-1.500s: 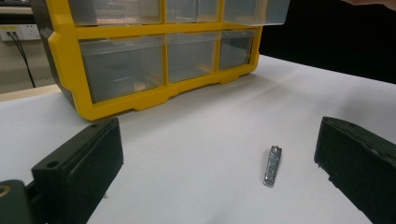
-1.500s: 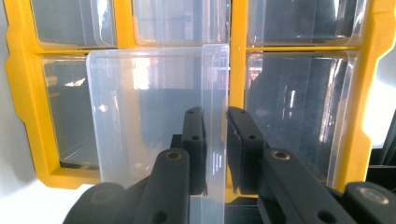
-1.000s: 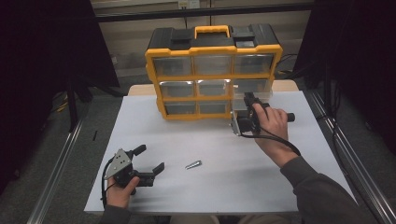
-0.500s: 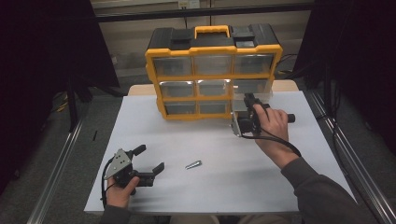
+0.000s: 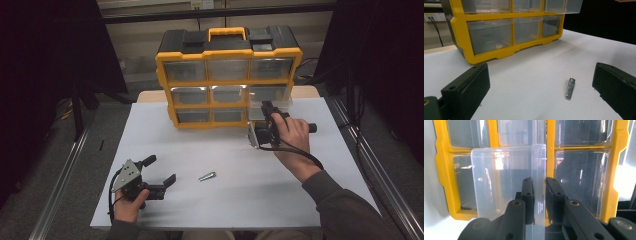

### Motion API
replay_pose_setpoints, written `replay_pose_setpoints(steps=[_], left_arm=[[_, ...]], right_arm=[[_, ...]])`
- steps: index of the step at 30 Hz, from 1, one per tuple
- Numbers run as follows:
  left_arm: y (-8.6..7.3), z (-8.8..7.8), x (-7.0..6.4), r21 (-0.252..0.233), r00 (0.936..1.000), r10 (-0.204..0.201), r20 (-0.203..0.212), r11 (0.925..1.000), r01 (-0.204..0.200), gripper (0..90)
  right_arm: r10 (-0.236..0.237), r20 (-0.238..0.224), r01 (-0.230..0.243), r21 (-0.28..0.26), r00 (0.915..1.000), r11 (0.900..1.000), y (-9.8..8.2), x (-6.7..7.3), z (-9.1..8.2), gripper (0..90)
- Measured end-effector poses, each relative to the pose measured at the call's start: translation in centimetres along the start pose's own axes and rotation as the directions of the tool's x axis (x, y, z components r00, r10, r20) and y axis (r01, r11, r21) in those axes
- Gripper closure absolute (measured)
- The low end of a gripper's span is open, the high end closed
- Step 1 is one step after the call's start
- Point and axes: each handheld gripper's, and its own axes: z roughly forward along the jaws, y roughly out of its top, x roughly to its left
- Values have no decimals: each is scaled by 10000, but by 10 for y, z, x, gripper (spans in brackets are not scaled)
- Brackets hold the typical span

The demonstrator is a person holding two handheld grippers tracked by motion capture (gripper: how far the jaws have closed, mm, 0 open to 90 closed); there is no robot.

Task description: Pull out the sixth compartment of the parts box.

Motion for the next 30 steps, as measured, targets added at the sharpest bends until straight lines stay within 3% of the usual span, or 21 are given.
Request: replay_pose_setpoints(steps=[14, 16, 23, 24, 25, 26, 30], left_arm=[[0, 0, 0, 23, 10000, 38, -21, 10000, -38, 13], [0, -1, 1, 134, 9998, 222, 12, 9997, -222, 13], [0, 1, -1, -52, 10000, -31, -12, 10000, 30, 13], [0, 0, 0, 112, 9998, 178, -2, 9998, -178, 13], [0, 2, -3, -226, 9994, -327, -70, 9992, 326, 13], [-1, 3, -4, -312, 9988, -478, -91, 9984, 475, 13], [-1, 3, -4, -306, 9989, -466, -83, 9985, 463, 13]], right_arm=[[27, -8, -27, -66, 10000, 10000, 0, 0, -3, 781], [-23, -9, 23, -116, 10000, 9999, 0, 0, -3, 782], [-8, -79, 8, -13, 10000, 10000, 0, 0, -5, 781], [-34, -61, 34, -108, 10000, 9999, 0, 0, -5, 780], [60, -71, -61, -95, 10000, 9999, 0, 0, -5, 780], [110, -85, -111, -69, 9999, 9999, 0, 1, -6, 779], [11, -97, -12, -125, 10000, 9999, 0, 0, -5, 778]])
